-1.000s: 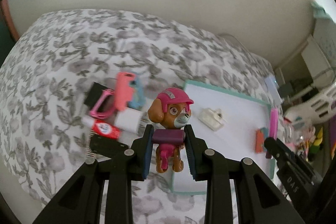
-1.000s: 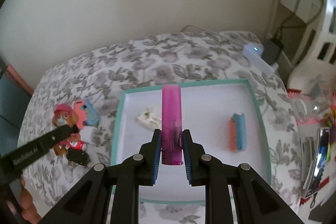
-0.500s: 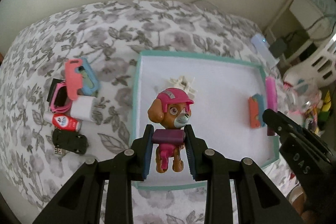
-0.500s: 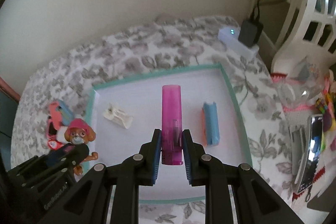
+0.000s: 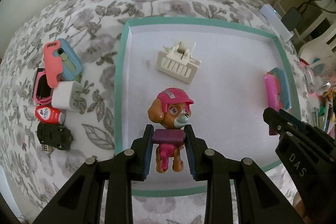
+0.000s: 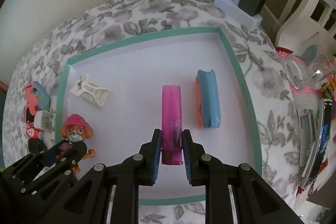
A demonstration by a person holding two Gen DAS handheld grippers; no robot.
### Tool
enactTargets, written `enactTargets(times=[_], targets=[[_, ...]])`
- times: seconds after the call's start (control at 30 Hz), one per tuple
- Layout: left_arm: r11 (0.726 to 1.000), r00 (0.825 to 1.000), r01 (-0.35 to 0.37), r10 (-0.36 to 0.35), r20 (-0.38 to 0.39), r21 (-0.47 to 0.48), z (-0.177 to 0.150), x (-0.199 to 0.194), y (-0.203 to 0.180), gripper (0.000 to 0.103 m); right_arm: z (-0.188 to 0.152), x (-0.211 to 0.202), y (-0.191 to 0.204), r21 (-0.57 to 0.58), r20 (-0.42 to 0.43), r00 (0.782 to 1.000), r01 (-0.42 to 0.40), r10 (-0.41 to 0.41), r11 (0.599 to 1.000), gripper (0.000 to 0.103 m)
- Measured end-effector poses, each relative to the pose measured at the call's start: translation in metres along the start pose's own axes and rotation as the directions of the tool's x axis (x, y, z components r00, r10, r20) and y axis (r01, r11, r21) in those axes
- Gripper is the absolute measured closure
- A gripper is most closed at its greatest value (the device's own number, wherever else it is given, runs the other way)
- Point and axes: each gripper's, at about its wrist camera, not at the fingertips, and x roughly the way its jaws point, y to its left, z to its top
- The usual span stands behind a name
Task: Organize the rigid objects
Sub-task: 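Carry the toy dog with the left tool while the right tool carries the highlighter to the tray, then lower both items into the tray and open both tools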
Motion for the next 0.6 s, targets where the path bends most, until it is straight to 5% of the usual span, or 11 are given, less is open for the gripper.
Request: enactTargets(times=[0.47, 0.6], targets=[[1.000, 1.000, -0.001, 0.001, -0.014, 0.000, 0.000, 0.002, -0.002, 0.072, 0.002, -0.005, 0.005, -0.017, 0.015, 1.000, 0.002, -0.002, 1.000, 0.081], [1.000, 1.000, -0.008, 0.007, 0.008, 0.003, 0.002, -0.008, 0.000, 0.072, 0.005, -0.014, 0.007, -0.018, 0.054, 0.998, 0.011, -0.010, 1.000, 0.071]])
